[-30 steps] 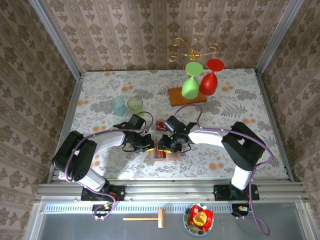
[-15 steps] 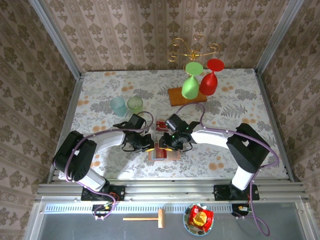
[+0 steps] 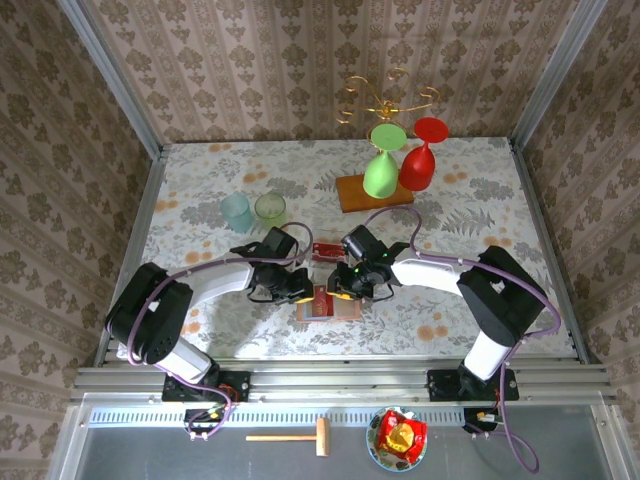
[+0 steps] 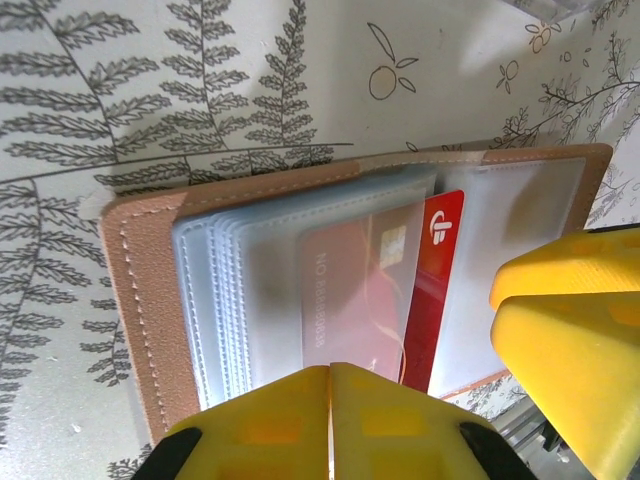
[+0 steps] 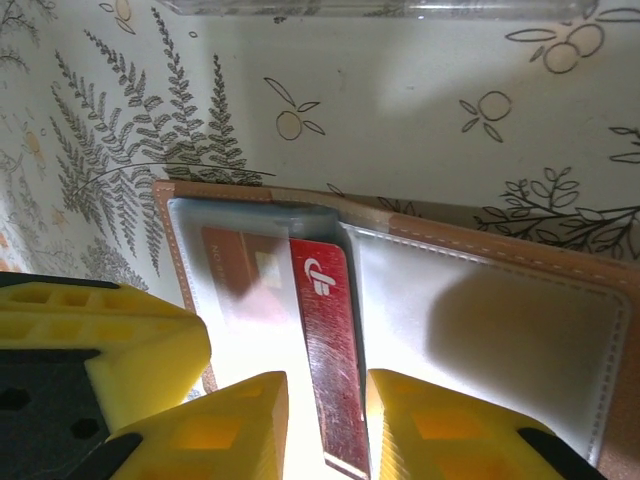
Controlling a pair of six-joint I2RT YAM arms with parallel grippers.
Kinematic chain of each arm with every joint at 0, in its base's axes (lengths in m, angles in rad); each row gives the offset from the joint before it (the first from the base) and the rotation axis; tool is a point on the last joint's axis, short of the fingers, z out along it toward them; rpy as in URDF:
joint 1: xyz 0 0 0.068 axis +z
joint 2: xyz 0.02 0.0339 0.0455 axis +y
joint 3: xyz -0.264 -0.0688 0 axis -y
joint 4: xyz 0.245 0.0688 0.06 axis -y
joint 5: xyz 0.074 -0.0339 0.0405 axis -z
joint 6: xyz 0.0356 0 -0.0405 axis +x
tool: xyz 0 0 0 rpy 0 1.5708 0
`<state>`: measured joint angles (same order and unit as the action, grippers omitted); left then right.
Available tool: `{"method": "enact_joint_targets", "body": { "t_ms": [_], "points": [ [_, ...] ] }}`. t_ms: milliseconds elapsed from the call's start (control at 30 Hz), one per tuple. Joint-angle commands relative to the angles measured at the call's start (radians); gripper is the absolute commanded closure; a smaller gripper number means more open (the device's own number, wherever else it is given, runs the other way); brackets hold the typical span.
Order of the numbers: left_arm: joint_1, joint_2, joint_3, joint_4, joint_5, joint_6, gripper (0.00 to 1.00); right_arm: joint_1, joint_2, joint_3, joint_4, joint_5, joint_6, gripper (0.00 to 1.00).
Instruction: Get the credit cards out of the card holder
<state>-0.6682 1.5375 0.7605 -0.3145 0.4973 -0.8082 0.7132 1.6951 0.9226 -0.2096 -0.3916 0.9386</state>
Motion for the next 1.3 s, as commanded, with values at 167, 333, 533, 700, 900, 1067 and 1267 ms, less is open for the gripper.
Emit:
{"method": "enact_joint_targets", "body": {
  "t_ms": [167,333,533,700,900,1067,1267],
  "points": [
    [-0.007,0.034,0.01,-0.027,-0.011,0.004,0.91,-0.003,0.038,-0.014,0.031,-0.046,-0.021,0.74],
    [-0.007,0.05,0.004,-0.028,-0.014,0.011,0.91,-0.005,0.054,-0.02,0.033,-0.052,-0.022,0.75],
    [-0.008,0.06,0.003,-0.047,-0.025,0.022,0.91,-0.004,0.066,-0.033,0.063,-0.074,-0.013,0.78],
    [-0.007,0.059,0.005,-0.056,-0.029,0.026,0.91,-0.004,0.066,-0.051,0.111,-0.099,0.008,0.79],
    [-0.006,0.056,0.003,-0.057,-0.033,0.024,0.91,-0.006,0.06,-0.072,0.18,-0.13,0.038,0.82],
    [-0.006,0.049,-0.001,-0.059,-0.037,0.023,0.91,-0.006,0.046,-0.091,0.203,-0.124,0.049,0.87],
    [-0.004,0.039,-0.004,-0.063,-0.045,0.021,0.91,-0.017,0.004,-0.118,0.193,-0.087,0.042,0.94]
  ]
}}
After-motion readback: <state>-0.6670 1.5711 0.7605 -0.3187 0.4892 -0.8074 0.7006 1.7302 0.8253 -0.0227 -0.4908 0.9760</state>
